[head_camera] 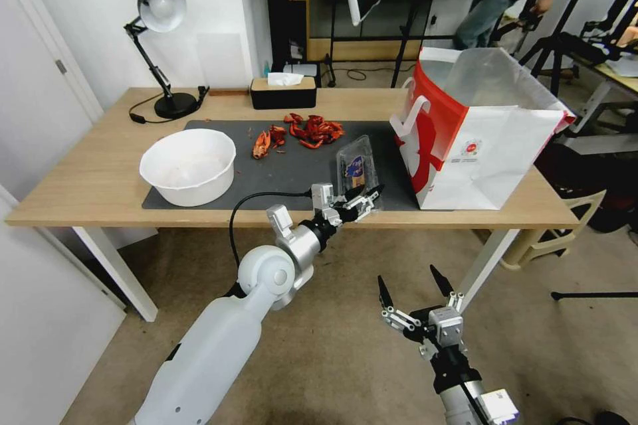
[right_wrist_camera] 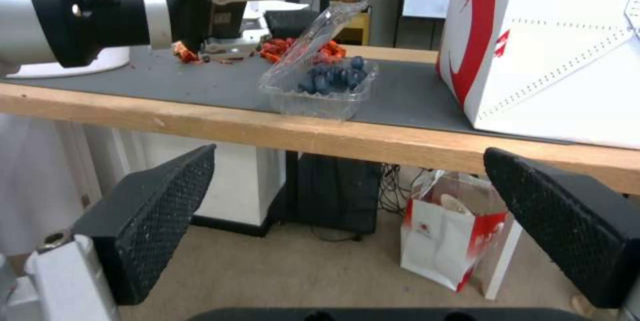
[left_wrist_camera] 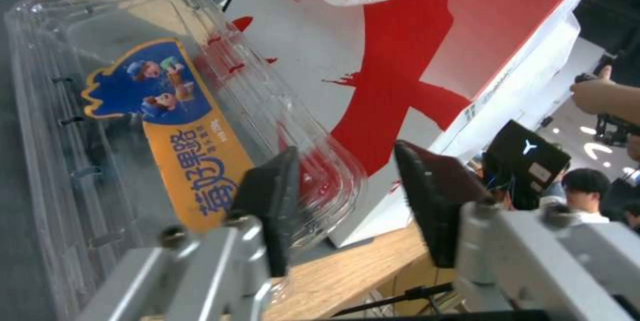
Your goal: Close the takeout container lid, then place the container into the takeout bag.
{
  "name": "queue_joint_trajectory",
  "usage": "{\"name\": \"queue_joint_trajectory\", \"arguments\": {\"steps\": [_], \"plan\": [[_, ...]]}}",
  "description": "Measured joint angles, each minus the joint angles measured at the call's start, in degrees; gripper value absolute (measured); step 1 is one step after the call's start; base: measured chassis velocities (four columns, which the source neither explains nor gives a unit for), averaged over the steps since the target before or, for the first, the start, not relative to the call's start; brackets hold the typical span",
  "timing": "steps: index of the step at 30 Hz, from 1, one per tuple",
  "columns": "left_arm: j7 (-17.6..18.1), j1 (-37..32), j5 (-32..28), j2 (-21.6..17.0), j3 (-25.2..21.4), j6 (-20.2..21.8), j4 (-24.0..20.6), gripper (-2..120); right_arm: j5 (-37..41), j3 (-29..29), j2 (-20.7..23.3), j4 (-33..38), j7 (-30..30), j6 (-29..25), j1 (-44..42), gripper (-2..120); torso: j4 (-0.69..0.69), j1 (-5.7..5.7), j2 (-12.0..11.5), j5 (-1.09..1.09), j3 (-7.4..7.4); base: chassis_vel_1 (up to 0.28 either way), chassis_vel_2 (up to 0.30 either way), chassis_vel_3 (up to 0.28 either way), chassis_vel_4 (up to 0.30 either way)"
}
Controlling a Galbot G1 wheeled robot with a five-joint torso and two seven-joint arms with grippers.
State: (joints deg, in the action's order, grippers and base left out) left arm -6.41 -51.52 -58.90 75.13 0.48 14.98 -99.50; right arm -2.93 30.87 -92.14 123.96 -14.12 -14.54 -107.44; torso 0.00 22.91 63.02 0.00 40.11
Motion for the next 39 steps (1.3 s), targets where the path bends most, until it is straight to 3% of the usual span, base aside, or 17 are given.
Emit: {"name": "queue_joint_trajectory", "arguments": {"steps": [1, 4, 7, 14, 22, 28, 31, 39], "plan": [[0.0, 0.0, 0.0, 0.0, 0.0, 0.0, 0.0, 37, 0.0, 0.0, 0.0, 0.0, 0.0, 0.0, 0.0, 100, 0.0, 0.0, 0.0, 0.0, 0.0, 0.0, 0.0, 0.0, 0.0], [0.76, 0.23, -1.17, 0.09, 0.0, 0.53, 0.31, 21, -0.05, 0.07, 0.0, -0.13, -0.01, -0.01, -0.01, 100, 0.0, 0.0, 0.0, 0.0, 0.0, 0.0, 0.0, 0.0, 0.0], [1.54, 0.3, -1.03, 0.18, 0.14, 1.01, 0.38, 15, -0.06, 0.08, 0.0, -0.17, -0.04, -0.04, -0.02, 100, 0.0, 0.0, 0.0, 0.0, 0.0, 0.0, 0.0, 0.0, 0.0], [2.68, 0.3, 0.18, 0.13, 0.41, 1.62, 0.48, 4, -0.1, -0.04, 0.0, -0.24, -0.1, -0.09, 0.06, 100, 0.0, 0.0, 0.0, 0.0, 0.0, 0.0, 0.0, 0.0, 0.0], [2.88, -0.1, 4.81, -0.5, 0.83, 1.8, 0.23, 0, 0.95, -1.54, 0.0, 1.7, -0.16, 1.41, 0.24, 100, 0.0, 0.0, 0.0, 0.0, 0.0, 0.0, 0.0, 0.0, 0.0], [3.12, -0.15, 7.78, -0.69, 1.2, 2.1, 0.18, 0, 7.32, -2.42, 0.01, 6.47, -0.16, 6.77, 1.7, 100, 0.0, 0.0, 0.0, -0.01, 0.0, 0.0, 0.0, 0.0, 0.0], [3.12, -0.31, 9.26, -1.07, 1.37, 2.1, 0.18, 0, 15.28, -1.38, 0.01, 9.65, 0.55, 12.58, 3.94, 100, 0.0, 0.0, 0.0, 0.0, 0.0, 0.0, 0.0, 0.0, 0.0], [3.26, -0.36, 9.9, -1.43, 1.38, 2.01, 0.35, 0, 27.15, 1.01, 0.01, 12.04, 3.5, 21.25, 8.17, 100, 0.0, 0.01, 0.0, 0.0, 0.0, 0.0, 0.0, 0.0, 0.0]]}}
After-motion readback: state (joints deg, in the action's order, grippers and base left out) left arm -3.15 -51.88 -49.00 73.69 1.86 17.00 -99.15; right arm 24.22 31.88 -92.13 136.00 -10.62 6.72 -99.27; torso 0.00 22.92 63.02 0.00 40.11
